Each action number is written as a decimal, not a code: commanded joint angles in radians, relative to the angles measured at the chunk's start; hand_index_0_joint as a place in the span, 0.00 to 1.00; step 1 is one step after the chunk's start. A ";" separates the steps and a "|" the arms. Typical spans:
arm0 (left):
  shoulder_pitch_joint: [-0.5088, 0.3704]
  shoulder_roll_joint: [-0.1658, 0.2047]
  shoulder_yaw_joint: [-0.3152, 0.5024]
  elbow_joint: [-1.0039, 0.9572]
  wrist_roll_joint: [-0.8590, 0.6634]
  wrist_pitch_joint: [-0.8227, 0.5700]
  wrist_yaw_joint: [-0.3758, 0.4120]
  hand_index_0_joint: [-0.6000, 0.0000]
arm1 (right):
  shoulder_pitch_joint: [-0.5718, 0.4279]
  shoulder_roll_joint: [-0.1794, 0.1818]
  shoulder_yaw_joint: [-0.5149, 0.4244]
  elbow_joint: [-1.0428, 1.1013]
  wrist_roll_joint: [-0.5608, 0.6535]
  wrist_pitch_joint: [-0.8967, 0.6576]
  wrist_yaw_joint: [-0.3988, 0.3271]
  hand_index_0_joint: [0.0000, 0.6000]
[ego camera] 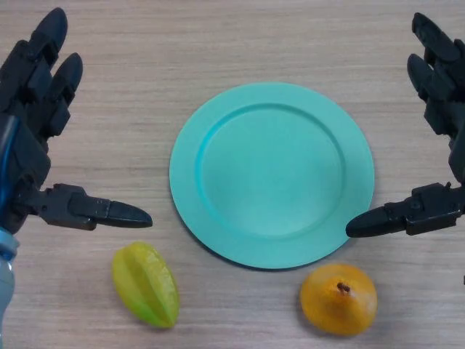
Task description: Pick up the yellow starfruit and place it on the plate
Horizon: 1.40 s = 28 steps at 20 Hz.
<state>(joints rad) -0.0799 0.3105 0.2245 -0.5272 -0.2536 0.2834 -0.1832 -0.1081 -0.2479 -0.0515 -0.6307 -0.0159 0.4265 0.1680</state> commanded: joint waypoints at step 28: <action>0.475 -0.120 -0.115 0.106 0.483 -0.574 0.232 1.00 | -0.076 0.035 0.071 -0.033 0.020 -0.149 -0.078 0.00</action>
<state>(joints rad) 0.3864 0.1726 0.0774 -0.3742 0.1908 -0.1475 -0.0055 -0.1553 -0.2073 0.0470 -0.5970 -0.0299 0.4077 0.1314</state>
